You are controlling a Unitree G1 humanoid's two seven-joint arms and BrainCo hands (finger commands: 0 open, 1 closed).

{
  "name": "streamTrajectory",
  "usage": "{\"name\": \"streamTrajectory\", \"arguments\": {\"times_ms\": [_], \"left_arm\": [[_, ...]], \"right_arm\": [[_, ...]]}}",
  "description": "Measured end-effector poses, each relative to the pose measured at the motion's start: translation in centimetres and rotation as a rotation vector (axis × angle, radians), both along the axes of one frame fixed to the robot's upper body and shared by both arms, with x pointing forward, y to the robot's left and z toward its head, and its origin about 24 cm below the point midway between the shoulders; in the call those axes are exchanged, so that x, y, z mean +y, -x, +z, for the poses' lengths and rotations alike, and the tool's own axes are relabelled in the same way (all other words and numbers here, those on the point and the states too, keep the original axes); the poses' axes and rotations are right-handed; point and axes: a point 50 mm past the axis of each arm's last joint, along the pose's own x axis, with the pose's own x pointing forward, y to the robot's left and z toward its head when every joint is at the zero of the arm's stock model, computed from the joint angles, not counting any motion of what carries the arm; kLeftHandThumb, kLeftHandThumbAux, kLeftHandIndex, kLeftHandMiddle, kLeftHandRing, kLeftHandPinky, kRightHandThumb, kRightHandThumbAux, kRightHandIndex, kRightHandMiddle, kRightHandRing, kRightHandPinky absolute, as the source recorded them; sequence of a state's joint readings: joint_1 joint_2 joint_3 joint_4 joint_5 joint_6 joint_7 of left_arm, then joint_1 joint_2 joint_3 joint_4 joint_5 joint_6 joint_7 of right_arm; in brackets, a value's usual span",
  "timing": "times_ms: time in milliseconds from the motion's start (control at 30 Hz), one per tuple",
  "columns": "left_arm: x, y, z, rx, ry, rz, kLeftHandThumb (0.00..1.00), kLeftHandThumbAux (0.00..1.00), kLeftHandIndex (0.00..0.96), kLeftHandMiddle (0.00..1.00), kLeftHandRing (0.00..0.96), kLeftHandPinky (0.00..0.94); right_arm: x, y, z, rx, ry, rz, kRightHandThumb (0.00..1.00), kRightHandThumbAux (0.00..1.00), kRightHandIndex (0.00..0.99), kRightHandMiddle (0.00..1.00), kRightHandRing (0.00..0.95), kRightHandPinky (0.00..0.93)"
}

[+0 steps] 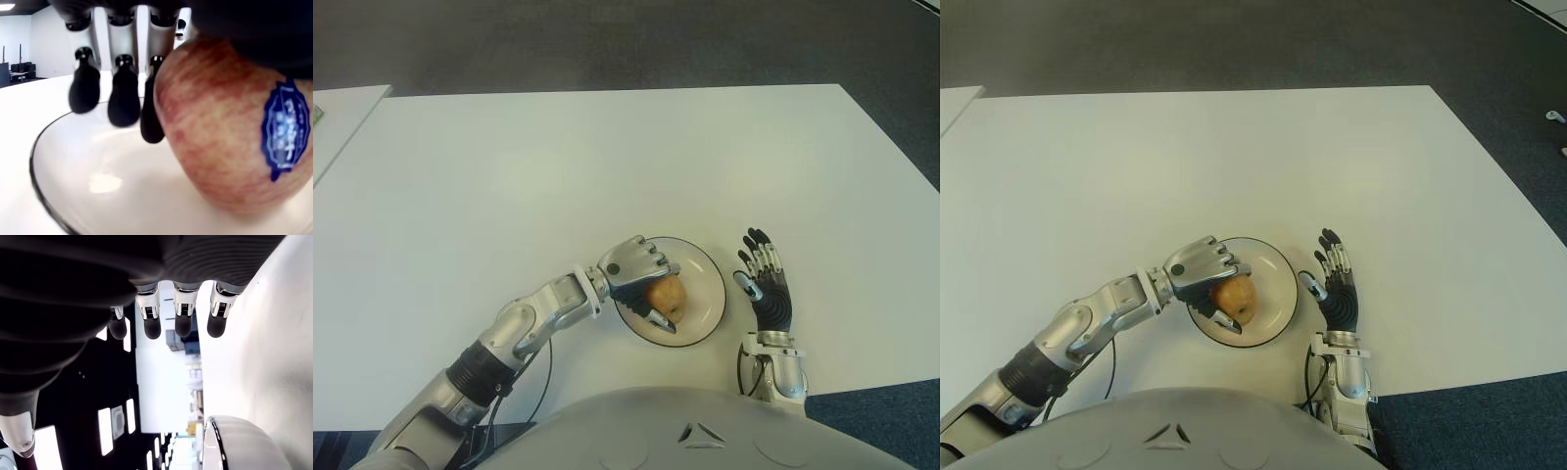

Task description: Put the apples into the plate.

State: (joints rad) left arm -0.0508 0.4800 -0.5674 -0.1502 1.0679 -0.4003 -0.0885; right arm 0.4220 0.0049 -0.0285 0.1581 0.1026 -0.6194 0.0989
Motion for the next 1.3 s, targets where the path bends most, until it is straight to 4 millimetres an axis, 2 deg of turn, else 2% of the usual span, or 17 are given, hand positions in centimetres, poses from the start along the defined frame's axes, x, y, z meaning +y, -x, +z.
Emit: {"name": "streamTrajectory", "arguments": {"times_ms": [67,133,233,333,433,633,1300], "left_arm": [[0.0,0.0,0.0,0.003,0.005,0.000,0.454,0.450,0.333,0.487,0.473,0.429],[0.0,0.0,0.0,0.005,0.007,0.000,0.329,0.385,0.220,0.301,0.283,0.275],[0.0,0.0,0.0,0.013,0.007,0.000,0.249,0.354,0.114,0.161,0.145,0.151],[0.0,0.0,0.0,0.030,0.001,0.000,0.197,0.337,0.043,0.062,0.052,0.056],[0.0,-0.1,0.1,0.056,-0.024,-0.001,0.160,0.311,0.014,0.020,0.017,0.018],[-0.1,0.0,0.6,0.070,-0.068,-0.023,0.118,0.259,0.001,0.002,0.001,0.001],[0.7,0.2,1.1,0.048,-0.054,-0.038,0.113,0.175,0.000,0.000,0.000,0.000]], "right_arm": [[0.0,0.0,0.0,0.000,0.000,0.000,0.067,0.566,0.011,0.000,0.000,0.000],[0.0,0.0,0.0,0.000,0.000,0.001,0.066,0.566,0.012,0.000,0.000,0.000],[0.0,0.0,0.0,0.000,0.000,0.003,0.065,0.564,0.012,0.000,0.000,0.000],[0.0,0.0,0.0,-0.001,0.000,0.004,0.064,0.564,0.013,0.000,0.000,0.000],[0.0,0.0,0.0,-0.001,0.000,0.004,0.063,0.561,0.015,0.002,0.000,0.000],[0.1,0.0,0.0,-0.001,-0.001,0.004,0.062,0.548,0.014,0.006,0.000,0.000],[0.2,0.0,0.0,0.003,0.020,0.004,0.063,0.531,0.017,0.005,0.000,0.000]]}}
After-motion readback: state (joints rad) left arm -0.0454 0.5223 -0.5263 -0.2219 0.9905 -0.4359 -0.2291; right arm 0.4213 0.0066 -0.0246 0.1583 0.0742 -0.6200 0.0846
